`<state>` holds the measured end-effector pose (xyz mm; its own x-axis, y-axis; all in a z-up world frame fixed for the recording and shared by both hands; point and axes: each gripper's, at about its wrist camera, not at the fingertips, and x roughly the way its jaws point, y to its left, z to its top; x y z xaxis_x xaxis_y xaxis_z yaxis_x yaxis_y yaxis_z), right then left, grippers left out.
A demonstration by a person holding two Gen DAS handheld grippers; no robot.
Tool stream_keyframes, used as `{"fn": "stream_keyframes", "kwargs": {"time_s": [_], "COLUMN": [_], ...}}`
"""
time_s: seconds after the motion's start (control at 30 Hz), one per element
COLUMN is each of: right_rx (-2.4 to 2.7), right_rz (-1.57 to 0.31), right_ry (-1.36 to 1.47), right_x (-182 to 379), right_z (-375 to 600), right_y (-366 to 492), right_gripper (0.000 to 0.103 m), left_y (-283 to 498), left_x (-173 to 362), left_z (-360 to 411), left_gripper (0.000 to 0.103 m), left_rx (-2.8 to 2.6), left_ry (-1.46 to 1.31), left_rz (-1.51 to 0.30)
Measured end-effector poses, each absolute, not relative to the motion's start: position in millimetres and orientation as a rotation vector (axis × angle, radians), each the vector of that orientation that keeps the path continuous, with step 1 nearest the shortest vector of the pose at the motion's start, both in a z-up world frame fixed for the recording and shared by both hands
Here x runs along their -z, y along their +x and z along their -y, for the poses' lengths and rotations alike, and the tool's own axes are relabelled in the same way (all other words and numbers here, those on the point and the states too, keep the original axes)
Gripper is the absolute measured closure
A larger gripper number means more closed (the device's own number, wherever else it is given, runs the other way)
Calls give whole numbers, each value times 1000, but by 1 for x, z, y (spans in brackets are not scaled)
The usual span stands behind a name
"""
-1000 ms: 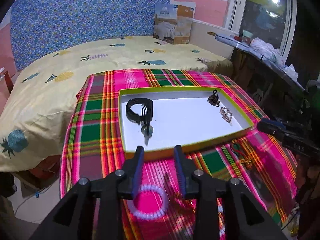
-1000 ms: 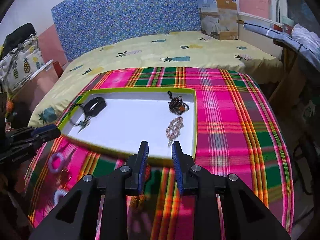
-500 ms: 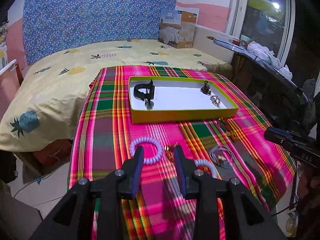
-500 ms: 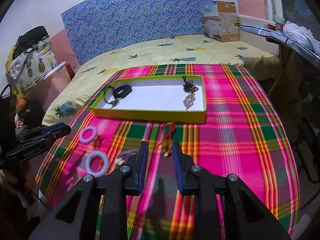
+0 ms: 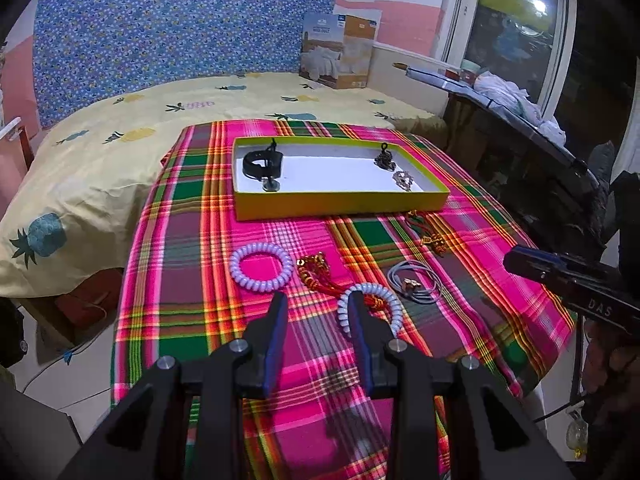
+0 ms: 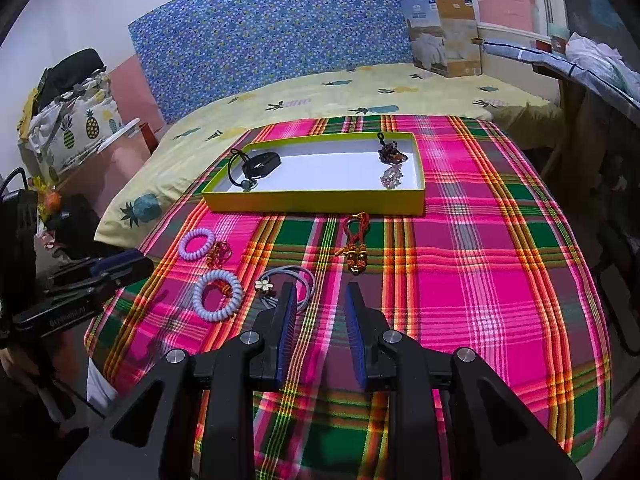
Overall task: Organize jewelry
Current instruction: 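Move both tools back over the remaining jewelry, then grasp the white coiled hair tie with the left tool while the right tool grasps the red tasseled charm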
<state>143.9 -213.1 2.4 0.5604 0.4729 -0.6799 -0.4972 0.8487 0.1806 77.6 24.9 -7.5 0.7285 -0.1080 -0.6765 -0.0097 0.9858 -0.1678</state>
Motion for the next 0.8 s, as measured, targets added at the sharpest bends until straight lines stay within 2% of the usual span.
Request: {"fn": "stream_keyframes", "kwargs": {"time_s": [0.8], "right_rx": [-556], "right_rz": [-838], "right_ry": [-45], "right_x": [19], "right_z": [204], "right_y": [177], "right_gripper": [78], "left_y": [111], "left_x": [48], "left_z": [-5], "left_gripper": [71], "left_rx": [104], "left_ry": [-162], "left_rz": [-877]}}
